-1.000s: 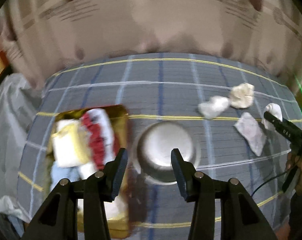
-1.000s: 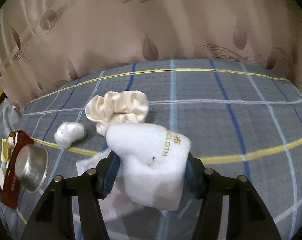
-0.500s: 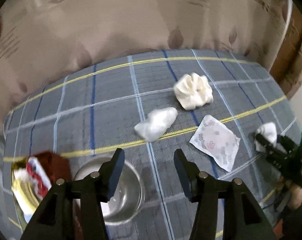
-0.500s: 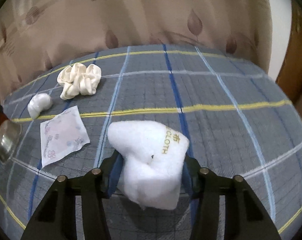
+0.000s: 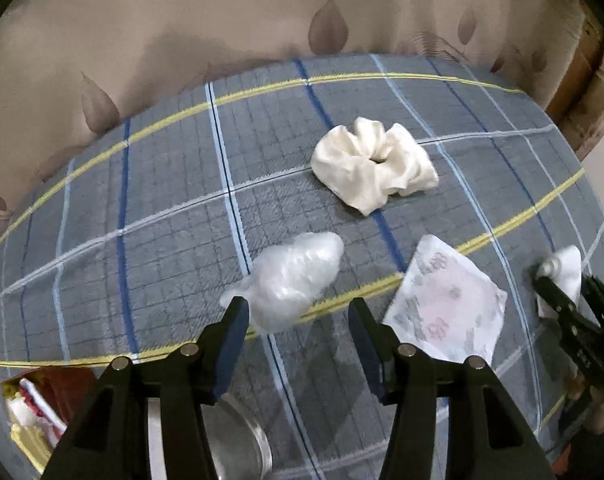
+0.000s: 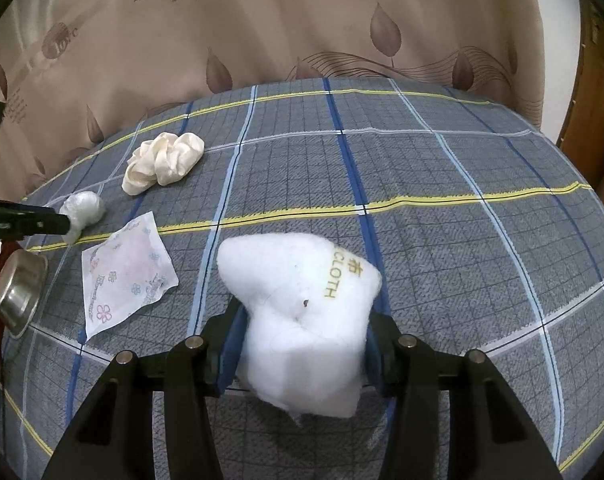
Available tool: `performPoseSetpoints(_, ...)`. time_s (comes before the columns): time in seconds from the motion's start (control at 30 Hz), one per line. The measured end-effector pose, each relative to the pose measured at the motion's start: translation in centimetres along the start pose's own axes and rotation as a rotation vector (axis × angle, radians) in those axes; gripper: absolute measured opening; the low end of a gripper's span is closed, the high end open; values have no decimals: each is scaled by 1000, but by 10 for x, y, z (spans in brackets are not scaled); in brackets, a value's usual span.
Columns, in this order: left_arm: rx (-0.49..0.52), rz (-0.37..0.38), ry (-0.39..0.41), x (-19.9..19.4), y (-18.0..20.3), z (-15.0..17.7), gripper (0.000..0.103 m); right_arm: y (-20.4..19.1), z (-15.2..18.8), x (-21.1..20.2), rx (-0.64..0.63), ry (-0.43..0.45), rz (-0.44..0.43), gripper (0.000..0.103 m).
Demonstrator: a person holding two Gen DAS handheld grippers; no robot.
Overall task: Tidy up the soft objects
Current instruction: 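Grasp the plastic-wrapped white ball with the left tool while the right tool holds the cloth, then carry the wrapped ball with the left tool into the gold tray and release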
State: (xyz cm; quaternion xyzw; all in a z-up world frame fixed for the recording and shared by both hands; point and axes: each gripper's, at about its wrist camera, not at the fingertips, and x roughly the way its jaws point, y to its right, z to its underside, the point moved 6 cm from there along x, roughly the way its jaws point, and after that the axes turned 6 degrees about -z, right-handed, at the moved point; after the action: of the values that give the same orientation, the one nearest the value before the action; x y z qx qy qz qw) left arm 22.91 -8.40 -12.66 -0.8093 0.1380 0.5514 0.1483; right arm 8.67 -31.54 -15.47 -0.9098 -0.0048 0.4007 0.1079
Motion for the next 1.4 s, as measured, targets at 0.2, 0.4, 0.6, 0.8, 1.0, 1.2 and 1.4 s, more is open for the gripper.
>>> performPoseSetpoints(0.2,-30,-35,-21,20,-7,-7,53,-1,1,0,-7,-5,2,48)
performPoseSetpoints(0.4,-96,13,6,18,-10,-12,35,-2,2,0,-10,-7,2,49)
performPoseSetpoints(0.6,-94,-22,0,14,-7,-10,31,-4,2,-1,-10,-7,4,50)
performPoseSetpoints(0.8,-88,-12,15,0,0,-3,30,-5,2,0,-11,-8,6,50)
performPoseSetpoints(1.0,-88,-23,19,-22,5,14,30,-6,3,1,-16,-10,9,51)
performPoseSetpoints(1.2,-106,-28,28,-50,4,37,30,-8,3,3,-33,-17,18,54)
performPoseSetpoints(1.4,-142,-46,38,-78,-8,58,30,-8,3,4,-37,-19,24,54)
